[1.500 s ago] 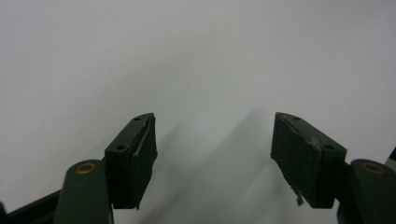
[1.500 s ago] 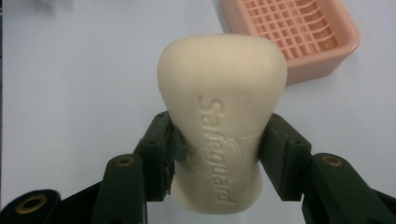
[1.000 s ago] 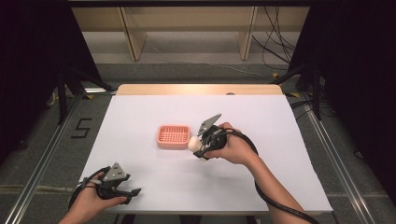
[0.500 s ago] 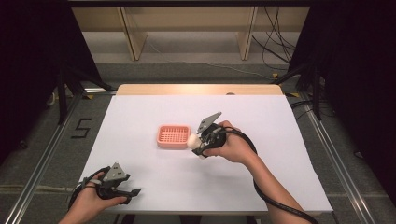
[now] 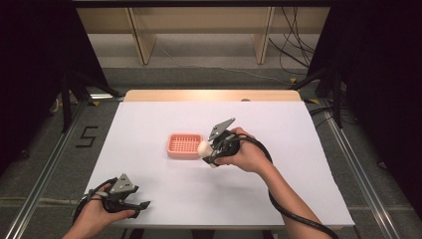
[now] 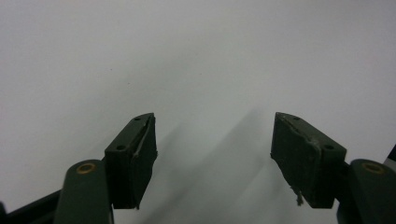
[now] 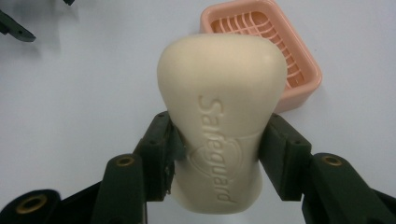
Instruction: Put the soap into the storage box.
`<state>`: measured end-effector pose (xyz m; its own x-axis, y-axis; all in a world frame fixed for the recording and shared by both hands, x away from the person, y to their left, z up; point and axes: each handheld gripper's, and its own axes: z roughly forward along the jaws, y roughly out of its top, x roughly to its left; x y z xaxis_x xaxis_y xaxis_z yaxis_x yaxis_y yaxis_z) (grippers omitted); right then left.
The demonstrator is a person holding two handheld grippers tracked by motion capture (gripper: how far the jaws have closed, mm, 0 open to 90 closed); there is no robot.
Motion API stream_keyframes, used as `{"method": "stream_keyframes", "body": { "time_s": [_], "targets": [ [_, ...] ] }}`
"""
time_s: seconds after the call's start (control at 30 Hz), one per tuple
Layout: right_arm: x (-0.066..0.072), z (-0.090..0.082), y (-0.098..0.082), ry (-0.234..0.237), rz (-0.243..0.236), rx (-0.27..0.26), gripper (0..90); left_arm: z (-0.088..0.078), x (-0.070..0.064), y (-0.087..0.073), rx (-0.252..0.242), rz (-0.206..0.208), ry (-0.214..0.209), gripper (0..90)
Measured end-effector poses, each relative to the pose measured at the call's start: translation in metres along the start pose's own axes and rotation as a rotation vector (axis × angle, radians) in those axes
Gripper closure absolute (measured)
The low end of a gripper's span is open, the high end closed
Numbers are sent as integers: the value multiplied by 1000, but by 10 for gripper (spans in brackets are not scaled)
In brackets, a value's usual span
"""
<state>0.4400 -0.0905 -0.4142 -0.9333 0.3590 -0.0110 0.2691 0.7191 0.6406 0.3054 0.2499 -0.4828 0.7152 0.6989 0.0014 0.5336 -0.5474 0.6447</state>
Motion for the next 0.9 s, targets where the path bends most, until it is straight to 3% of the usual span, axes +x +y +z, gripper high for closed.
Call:
{"method": "stream_keyframes", "body": {
  "time_s": [0.27,0.53,0.63,0.7,0.83,0.9],
  "targets": [
    [-2,1,2,-15,-12,-29,504,0,0,0,-1,0,-2,309],
    [-3,1,4,-33,4,-39,504,0,0,0,-1,0,0,310],
    [-2,1,5,-30,21,-39,504,-1,1,0,0,18,5,310],
    [-4,1,6,-39,3,-45,504,-1,1,0,0,18,4,309],
    [-4,2,7,-41,17,-51,503,-1,1,0,-3,18,4,309],
    [-6,2,9,-51,-4,-51,504,-1,2,0,-2,20,4,310]
  ]
}}
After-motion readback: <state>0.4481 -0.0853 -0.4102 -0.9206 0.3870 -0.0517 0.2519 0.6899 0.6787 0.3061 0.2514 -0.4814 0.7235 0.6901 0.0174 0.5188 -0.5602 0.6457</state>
